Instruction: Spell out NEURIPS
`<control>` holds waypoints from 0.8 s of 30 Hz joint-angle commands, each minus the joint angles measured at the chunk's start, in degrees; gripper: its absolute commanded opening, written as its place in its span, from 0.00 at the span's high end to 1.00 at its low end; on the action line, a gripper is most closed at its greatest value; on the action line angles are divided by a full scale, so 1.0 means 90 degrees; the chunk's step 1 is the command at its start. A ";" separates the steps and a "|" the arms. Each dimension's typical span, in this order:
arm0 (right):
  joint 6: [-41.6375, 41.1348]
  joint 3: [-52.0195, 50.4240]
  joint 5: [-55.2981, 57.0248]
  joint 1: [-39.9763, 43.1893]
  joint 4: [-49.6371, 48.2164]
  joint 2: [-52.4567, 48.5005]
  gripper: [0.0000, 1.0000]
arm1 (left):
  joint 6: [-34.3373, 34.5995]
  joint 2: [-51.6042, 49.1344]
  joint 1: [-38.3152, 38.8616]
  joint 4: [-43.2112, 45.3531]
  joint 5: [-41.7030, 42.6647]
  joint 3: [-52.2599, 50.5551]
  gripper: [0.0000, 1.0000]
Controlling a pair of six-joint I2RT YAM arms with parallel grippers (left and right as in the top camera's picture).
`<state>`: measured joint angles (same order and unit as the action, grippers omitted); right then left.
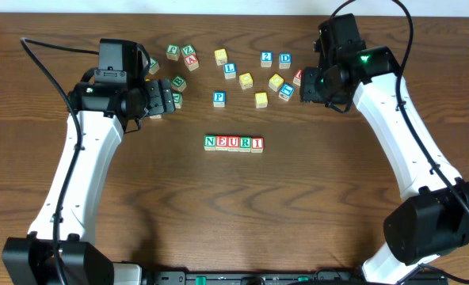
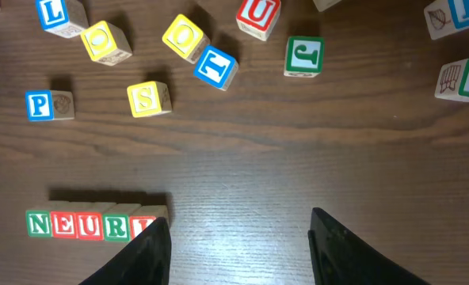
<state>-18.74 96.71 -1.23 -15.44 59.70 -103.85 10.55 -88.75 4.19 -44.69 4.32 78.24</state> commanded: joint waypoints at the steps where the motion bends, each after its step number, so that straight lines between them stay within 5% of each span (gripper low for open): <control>1: 0.0092 0.0117 0.0100 -0.0010 -0.0070 -0.0129 0.48 | 0.0029 -0.0049 -0.0029 0.0024 -0.0039 0.0083 0.09; 24: 0.0090 0.0117 0.0097 -0.0044 -0.0187 -0.0143 0.48 | 0.0032 -0.0049 -0.0029 0.0019 -0.0036 0.0083 0.09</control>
<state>-18.74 96.71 -1.06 -15.49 57.98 -104.86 10.55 -88.75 4.16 -44.56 4.32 78.24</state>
